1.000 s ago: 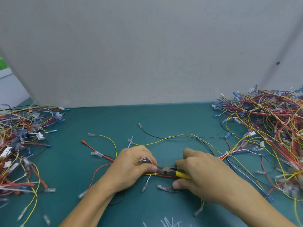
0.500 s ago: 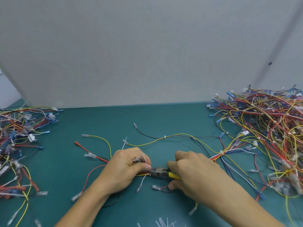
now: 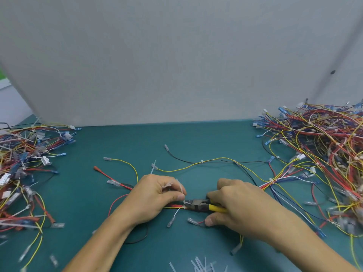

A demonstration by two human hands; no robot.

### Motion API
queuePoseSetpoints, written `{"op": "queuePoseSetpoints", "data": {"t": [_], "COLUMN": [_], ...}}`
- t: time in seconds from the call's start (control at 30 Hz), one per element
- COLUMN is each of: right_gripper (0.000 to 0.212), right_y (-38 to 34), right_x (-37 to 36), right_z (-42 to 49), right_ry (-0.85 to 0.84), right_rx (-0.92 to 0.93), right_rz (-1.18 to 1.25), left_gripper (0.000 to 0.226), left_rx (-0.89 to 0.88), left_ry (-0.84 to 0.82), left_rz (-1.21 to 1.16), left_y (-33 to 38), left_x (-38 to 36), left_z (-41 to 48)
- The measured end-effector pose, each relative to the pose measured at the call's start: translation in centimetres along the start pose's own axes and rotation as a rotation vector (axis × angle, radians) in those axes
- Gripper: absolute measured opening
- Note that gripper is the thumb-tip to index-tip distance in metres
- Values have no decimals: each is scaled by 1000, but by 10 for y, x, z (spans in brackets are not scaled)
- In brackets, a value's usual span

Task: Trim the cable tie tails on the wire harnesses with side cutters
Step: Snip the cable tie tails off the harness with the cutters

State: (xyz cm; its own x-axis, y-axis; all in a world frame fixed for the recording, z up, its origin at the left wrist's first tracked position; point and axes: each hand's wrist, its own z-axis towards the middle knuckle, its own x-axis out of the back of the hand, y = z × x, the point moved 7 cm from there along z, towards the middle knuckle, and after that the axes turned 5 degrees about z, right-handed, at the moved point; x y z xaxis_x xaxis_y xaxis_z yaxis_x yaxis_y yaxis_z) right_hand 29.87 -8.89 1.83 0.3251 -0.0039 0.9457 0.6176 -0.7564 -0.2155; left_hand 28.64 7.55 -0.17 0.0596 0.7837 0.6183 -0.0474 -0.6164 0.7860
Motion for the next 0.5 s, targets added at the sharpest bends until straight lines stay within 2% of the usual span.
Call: {"op": "queuePoseSetpoints", "data": {"t": [0.2, 0.5], "right_gripper": [42, 36], "right_y": [0, -4], "right_x": [1, -1], "right_z": [1, 1], "right_ry": [68, 60], "right_rx": [11, 7], "right_rz": [-61, -113], "left_gripper": [16, 24], "left_rx": [10, 4], "left_ry": [21, 74], "left_rz": [-6, 29], "left_y": [0, 1], "left_x": [1, 2], "left_z": [0, -1]}}
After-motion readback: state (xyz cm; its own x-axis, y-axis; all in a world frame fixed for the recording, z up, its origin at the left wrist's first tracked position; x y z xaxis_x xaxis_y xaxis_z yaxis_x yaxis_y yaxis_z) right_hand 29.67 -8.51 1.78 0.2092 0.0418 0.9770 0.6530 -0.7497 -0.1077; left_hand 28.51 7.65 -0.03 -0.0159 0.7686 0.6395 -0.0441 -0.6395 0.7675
